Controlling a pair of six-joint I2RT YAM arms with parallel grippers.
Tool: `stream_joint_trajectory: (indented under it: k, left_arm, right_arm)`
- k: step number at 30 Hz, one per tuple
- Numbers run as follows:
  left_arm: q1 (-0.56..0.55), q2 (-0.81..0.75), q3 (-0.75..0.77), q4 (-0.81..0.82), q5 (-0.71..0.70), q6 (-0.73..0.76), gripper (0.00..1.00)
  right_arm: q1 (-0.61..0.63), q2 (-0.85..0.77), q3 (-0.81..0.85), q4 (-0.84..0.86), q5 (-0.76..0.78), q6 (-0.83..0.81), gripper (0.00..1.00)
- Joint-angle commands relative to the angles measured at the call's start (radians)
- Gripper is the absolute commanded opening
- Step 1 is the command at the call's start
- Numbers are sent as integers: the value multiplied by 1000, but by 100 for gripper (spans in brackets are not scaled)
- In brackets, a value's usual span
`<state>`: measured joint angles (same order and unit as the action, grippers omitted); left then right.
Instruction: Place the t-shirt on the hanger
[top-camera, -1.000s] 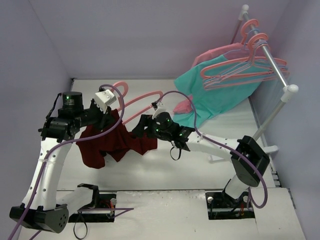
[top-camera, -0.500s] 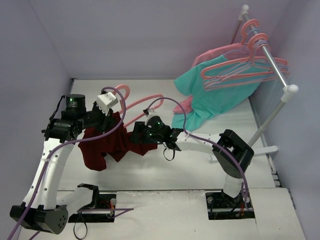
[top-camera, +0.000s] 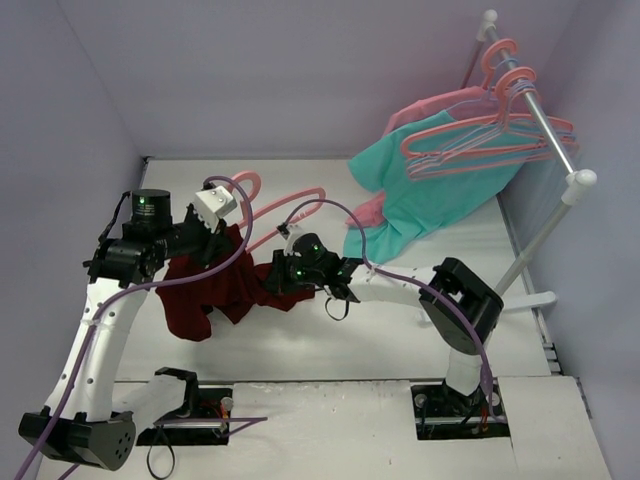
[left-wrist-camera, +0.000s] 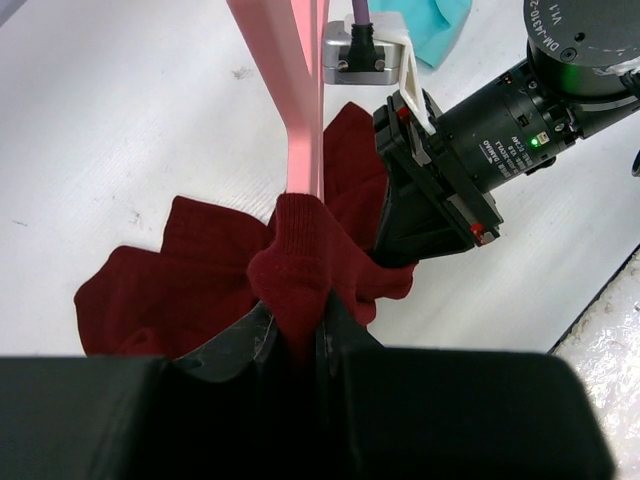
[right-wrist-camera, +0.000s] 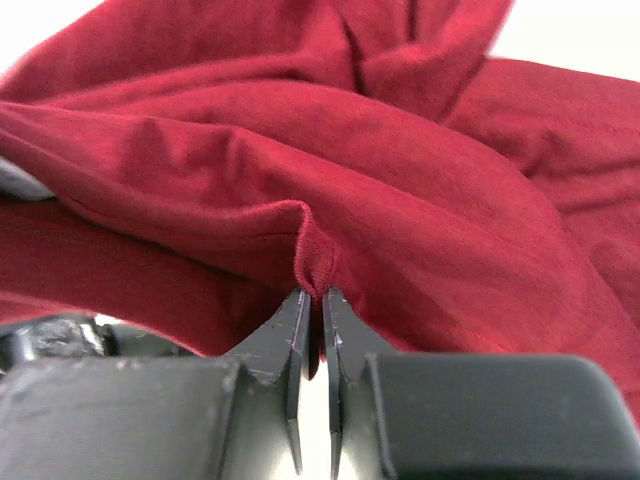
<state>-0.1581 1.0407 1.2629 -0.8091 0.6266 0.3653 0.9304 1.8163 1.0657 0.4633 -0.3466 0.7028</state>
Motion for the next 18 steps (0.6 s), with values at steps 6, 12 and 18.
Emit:
stream_joint_trajectory:
  k: [6,12,18]
  left_arm:
    - [-11,-47,32,67,64,3,0]
    - [-11,-48,36,67,133,23,0]
    - [-10,-68,24,66,185,49,0]
  right_arm:
    - [-129,-211,-102,-57,179,-127,0]
    - [-304,-316,-140,-72,139,-156,0]
    - [-402,-351,-122,-104,147,-195,0]
